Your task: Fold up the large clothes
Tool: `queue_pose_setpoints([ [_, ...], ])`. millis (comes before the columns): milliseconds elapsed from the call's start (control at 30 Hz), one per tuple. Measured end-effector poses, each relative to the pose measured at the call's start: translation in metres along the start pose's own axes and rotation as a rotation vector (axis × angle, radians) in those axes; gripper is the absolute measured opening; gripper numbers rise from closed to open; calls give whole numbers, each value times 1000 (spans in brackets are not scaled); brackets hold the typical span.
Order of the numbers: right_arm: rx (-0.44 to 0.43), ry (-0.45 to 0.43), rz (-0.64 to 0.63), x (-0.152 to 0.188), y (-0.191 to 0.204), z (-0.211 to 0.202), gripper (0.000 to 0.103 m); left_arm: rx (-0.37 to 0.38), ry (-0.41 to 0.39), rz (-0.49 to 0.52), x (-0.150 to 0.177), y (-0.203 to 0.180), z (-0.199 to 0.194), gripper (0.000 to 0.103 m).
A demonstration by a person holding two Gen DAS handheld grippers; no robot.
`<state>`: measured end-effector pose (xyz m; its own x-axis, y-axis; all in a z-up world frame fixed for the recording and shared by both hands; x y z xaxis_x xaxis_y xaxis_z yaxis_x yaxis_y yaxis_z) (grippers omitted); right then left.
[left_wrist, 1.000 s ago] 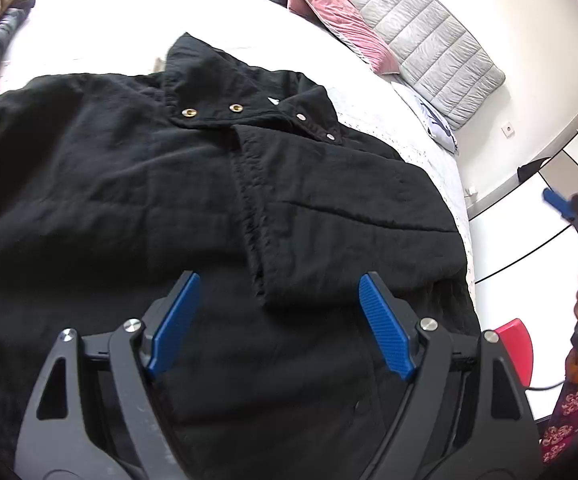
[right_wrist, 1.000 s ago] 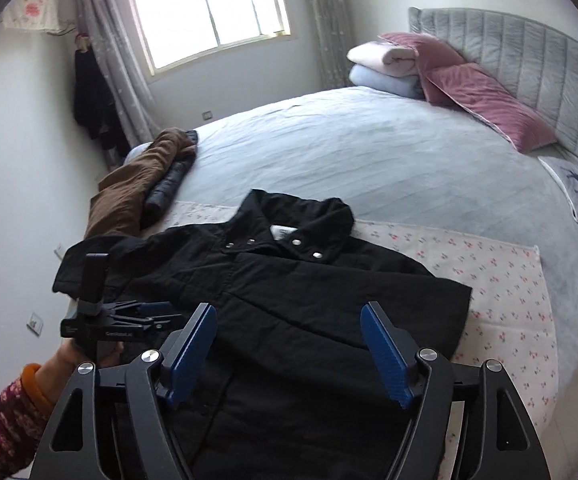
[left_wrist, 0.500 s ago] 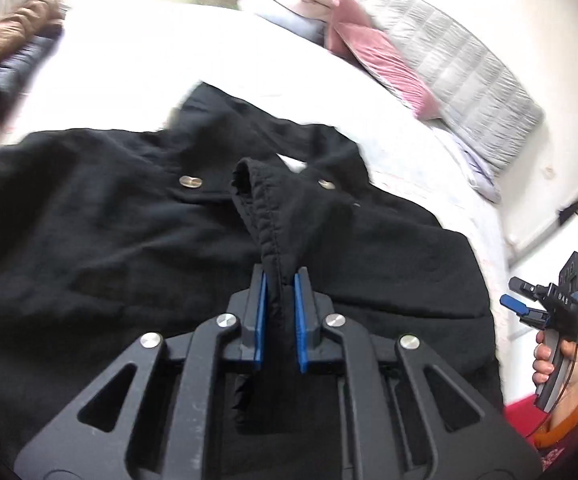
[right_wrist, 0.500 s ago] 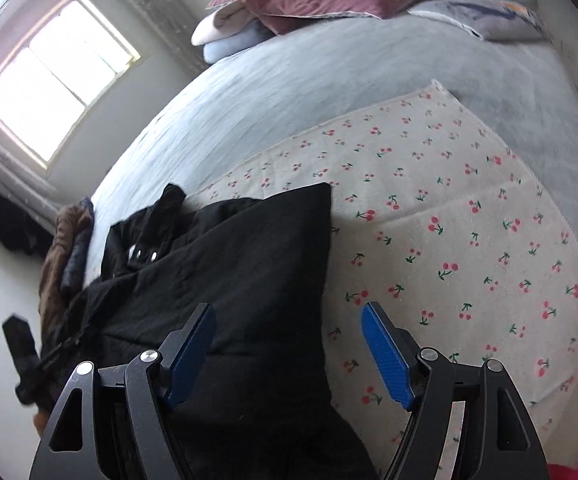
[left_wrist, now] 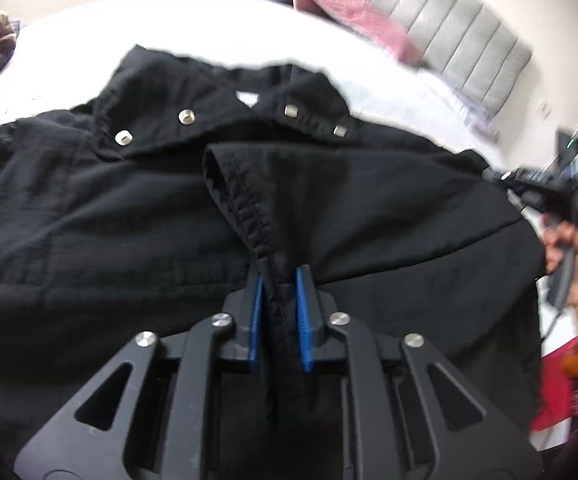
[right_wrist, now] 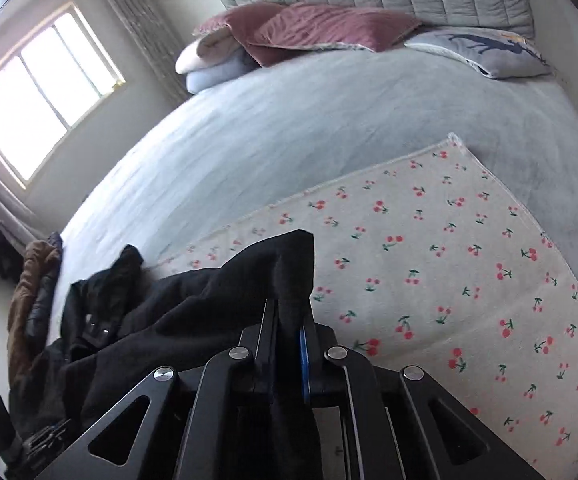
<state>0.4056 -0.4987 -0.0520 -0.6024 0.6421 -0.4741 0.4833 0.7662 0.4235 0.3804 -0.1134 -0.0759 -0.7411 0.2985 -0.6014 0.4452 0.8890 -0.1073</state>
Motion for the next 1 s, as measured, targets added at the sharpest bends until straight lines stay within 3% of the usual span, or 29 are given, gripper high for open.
queue_pose_setpoints([
  [67, 42, -31, 23, 0, -13, -12, 16, -10, -9, -8, 0, 2, -6, 28],
  [100, 17, -37, 34, 1, -21, -25, 19, -13, -17, -6, -2, 3, -11, 35],
  [200, -28, -42, -62, 20, -25, -65, 47, -77, -65, 32, -4, 5, -36, 55],
  [233, -16, -42, -118, 31, -24, -76, 58, -87, -80, 46, -8, 5, -40, 56],
  [267, -2, -34, -178, 46, -24, -85, 62, -94, -98, 63, -11, 3, -46, 56],
  [467, 26, 69, -437, 132, -34, -91, 63, -83, -132, 152, -31, -14, -46, 60],
  [600, 103, 88, -563, 155, -24, -64, 63, -27, -122, 229, -35, -41, -24, 61],
  [733, 148, -25, -499, 136, -23, -62, 60, -7, -38, 253, -18, -51, 10, 62],
  [767, 197, -44, -466, 129, -35, -61, 60, -10, -34, 265, -10, -51, 16, 62],
  [800, 212, 1, -429, 127, -49, -54, 61, -18, -61, 283, -4, -52, 14, 62],
  [867, 160, 88, -332, 129, -67, -46, 62, -37, -44, 314, -2, -57, 8, 65],
  [1000, 224, 111, -387, 143, -58, -65, 63, -73, 16, 355, 5, -58, -18, 70],
])
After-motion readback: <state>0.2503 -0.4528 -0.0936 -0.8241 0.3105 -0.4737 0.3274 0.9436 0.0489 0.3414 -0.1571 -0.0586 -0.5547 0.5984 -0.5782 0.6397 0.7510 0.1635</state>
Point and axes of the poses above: each gripper's, at about its wrist camera, not at the fingertips, and z roughly the way its jaws point, y to its left, x to its underside, the point moved 3 cm from there along z, roughly the way its jaws point, and after that the axes turned 15 degrees about z, right-handed, at the moved point
